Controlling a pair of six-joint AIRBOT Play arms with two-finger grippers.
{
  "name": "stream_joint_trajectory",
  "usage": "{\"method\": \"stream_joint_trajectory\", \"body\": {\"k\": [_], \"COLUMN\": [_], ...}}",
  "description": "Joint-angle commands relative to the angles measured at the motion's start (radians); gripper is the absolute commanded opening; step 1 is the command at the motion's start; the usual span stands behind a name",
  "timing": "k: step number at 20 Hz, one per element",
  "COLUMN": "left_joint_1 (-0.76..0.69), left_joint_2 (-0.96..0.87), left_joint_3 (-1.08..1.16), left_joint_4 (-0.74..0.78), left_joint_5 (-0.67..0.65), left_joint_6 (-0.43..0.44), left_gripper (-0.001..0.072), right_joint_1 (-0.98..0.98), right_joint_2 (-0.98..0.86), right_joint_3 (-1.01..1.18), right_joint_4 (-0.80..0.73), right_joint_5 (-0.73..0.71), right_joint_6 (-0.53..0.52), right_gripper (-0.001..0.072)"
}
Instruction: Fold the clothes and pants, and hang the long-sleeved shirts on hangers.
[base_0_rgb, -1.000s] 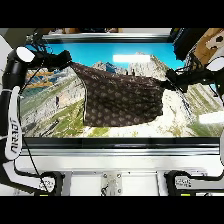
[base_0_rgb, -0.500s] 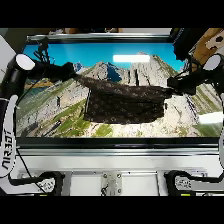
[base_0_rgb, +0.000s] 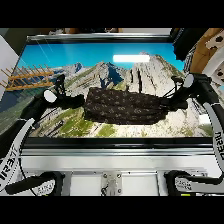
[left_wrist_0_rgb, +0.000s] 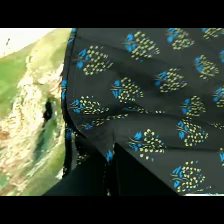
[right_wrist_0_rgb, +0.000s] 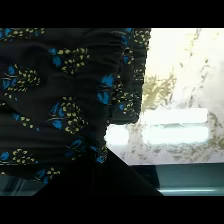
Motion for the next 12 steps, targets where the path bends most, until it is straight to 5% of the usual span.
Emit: {"method": "stream_joint_trajectory", "body": {"k": [1, 4, 5, 6, 7, 12], "left_joint_1": [-0.011, -0.011, -0.011, -0.010, -0.010, 0.039], "left_joint_2": [0.003, 0.003, 0.003, 0.004, 0.006, 0.084], "left_joint_3": [-0.080, -0.083, -0.070, -0.051, -0.019, 0.138], "left_joint_4": [-0.011, -0.015, -0.014, -0.014, -0.013, -0.012], "left_joint_5": [0.061, 0.047, 0.035, 0.021, -0.005, -0.205], "left_joint_6": [0.001, 0.002, 0.002, 0.002, 0.002, 0.018], "left_gripper": [0.0012, 0.0013, 0.0065, 0.0340, 0.0547, 0.0554], "right_joint_1": [0.020, 0.020, 0.020, 0.019, 0.019, -0.129], "right_joint_2": [0.001, 0.001, 0.002, 0.005, 0.016, 0.156], "right_joint_3": [-0.064, -0.064, -0.064, -0.063, -0.060, -0.030], "right_joint_4": [0.012, 0.038, 0.063, 0.101, 0.143, 0.212], "right_joint_5": [-0.022, -0.015, -0.014, -0.014, -0.014, 0.021], "right_joint_6": [0.014, 0.014, 0.013, 0.003, -0.027, -0.166], "right_gripper": [0.0009, 0.0023, 0.0132, 0.0434, 0.0629, 0.0628]}}
